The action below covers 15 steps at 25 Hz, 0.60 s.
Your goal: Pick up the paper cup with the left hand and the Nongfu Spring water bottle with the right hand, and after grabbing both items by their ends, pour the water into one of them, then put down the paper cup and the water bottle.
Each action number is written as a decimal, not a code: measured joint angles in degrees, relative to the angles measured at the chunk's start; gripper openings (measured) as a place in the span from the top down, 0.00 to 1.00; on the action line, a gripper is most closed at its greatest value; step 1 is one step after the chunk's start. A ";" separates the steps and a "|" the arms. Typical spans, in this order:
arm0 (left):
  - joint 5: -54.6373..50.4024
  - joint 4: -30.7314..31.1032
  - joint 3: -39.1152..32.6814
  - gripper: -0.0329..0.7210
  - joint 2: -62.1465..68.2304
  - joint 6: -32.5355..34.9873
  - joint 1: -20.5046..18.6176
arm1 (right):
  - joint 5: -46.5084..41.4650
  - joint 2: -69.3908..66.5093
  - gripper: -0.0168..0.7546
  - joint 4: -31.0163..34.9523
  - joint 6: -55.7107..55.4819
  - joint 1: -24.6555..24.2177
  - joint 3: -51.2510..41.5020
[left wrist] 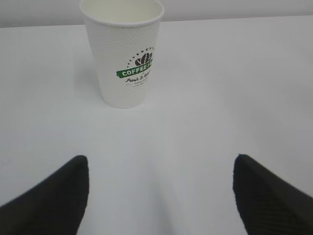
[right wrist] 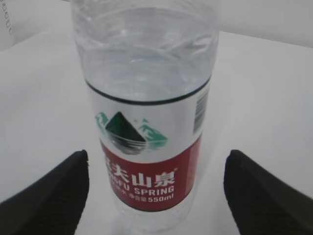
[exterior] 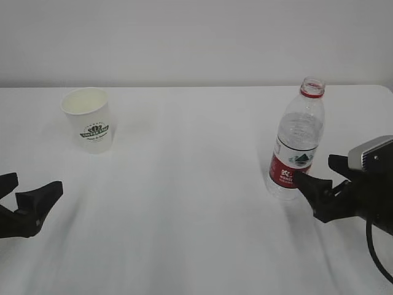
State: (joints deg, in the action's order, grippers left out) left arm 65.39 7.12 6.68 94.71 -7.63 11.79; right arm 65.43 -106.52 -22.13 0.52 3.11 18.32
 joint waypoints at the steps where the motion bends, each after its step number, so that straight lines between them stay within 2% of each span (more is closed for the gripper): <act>1: 0.00 0.00 0.00 0.05 0.00 0.00 0.00 | 0.00 -0.32 0.12 -0.29 0.00 0.00 0.40; 15: 0.00 0.00 0.00 0.05 0.00 0.00 0.00 | 0.00 -4.70 0.12 -2.11 0.00 0.00 6.11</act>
State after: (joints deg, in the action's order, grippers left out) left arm 65.39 7.12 6.68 94.71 -7.63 11.79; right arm 65.43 -111.22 -24.24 0.52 3.11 24.43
